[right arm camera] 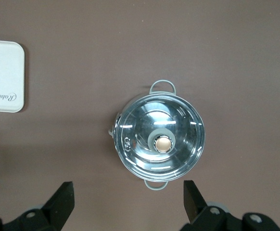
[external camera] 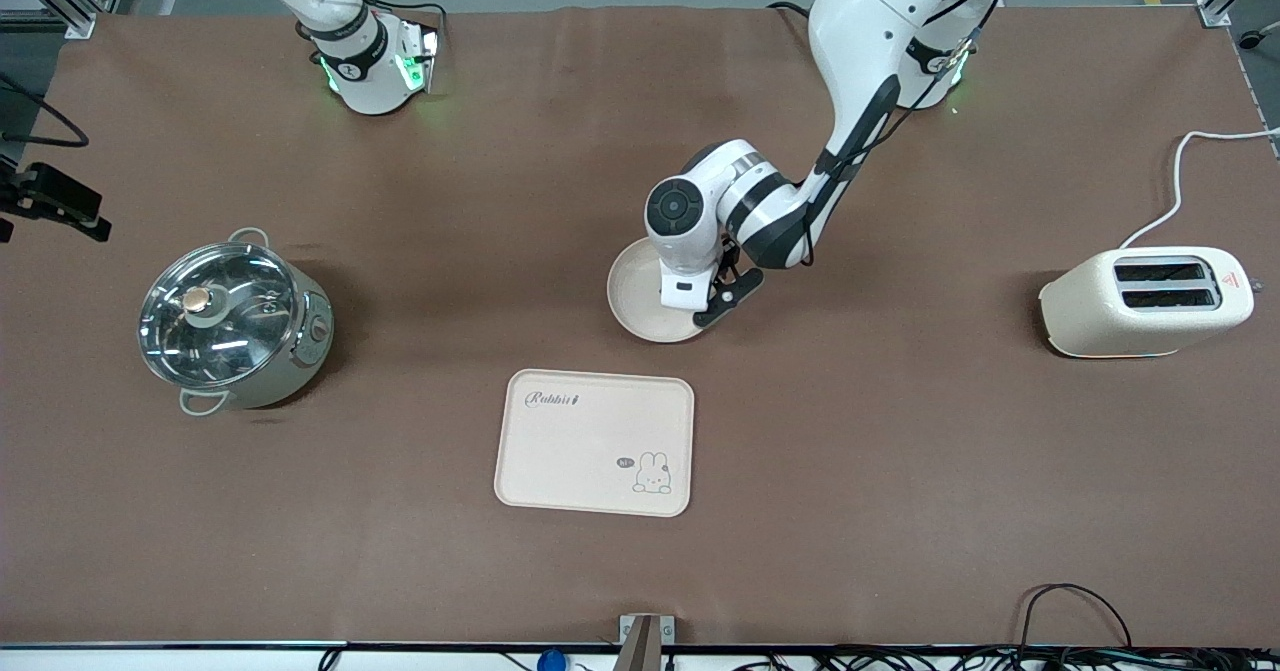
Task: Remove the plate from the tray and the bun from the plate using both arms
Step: 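Lower the left gripper onto the plate and grasp the white bun, then carry the bun with the left gripper toward the toaster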
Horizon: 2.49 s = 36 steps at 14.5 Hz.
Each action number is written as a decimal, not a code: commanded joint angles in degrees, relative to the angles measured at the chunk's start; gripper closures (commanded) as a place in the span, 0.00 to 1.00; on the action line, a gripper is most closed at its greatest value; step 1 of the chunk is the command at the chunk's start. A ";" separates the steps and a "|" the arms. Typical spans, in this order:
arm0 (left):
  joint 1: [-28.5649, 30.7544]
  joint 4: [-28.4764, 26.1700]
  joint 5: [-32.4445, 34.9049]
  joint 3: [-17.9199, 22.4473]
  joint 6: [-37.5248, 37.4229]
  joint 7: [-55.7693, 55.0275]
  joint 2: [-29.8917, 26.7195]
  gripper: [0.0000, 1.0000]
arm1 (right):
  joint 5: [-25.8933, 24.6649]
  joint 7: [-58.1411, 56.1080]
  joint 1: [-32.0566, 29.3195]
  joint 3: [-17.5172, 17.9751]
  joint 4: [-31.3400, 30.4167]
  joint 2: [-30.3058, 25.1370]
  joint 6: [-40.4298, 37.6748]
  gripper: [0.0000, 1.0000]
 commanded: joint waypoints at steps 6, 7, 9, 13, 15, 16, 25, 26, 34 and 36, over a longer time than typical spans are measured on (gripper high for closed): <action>-0.40 0.47 1.33 -0.08 0.30 -1.01 0.38 0.57 | 1.07 0.11 2.60 -1.97 -10.50 -7.92 5.08 0.00; -0.40 0.47 1.33 -0.09 0.30 -1.01 0.55 0.62 | 0.98 -0.33 2.52 -1.97 -9.02 -7.57 4.81 0.00; -0.40 0.47 1.33 0.00 0.30 -0.84 0.64 0.73 | 0.98 -0.33 2.43 -2.06 -7.42 -6.52 4.46 0.00; -0.40 2.22 1.24 -0.09 -0.31 -0.83 0.29 0.77 | 1.07 0.37 7.76 -7.47 -7.59 -6.69 4.20 0.00; -0.31 2.57 1.33 -0.09 -0.75 -0.83 -0.41 0.77 | 2.63 0.20 7.97 -8.47 -8.56 -6.69 4.46 0.00; -0.22 2.84 1.33 0.00 -1.80 -0.83 -1.37 0.77 | 4.30 0.02 7.18 -8.56 -9.26 -6.95 4.81 0.00; 13.29 5.47 1.94 0.71 -12.53 17.24 -9.82 0.75 | 3.88 -0.24 5.85 -6.63 -9.27 -7.04 4.81 0.00; 15.58 6.17 3.08 0.71 -12.53 20.14 -9.38 0.75 | 3.79 -0.24 5.85 -6.63 -9.18 -7.04 4.90 0.00; 27.20 8.29 4.85 0.62 -6.39 32.04 -1.65 0.75 | 3.70 -0.68 5.85 -6.63 -6.81 -6.51 4.99 0.00; 27.37 8.11 4.93 0.62 -5.59 32.21 -0.33 0.72 | 3.44 -0.60 5.77 -6.63 -6.10 -6.34 4.90 0.00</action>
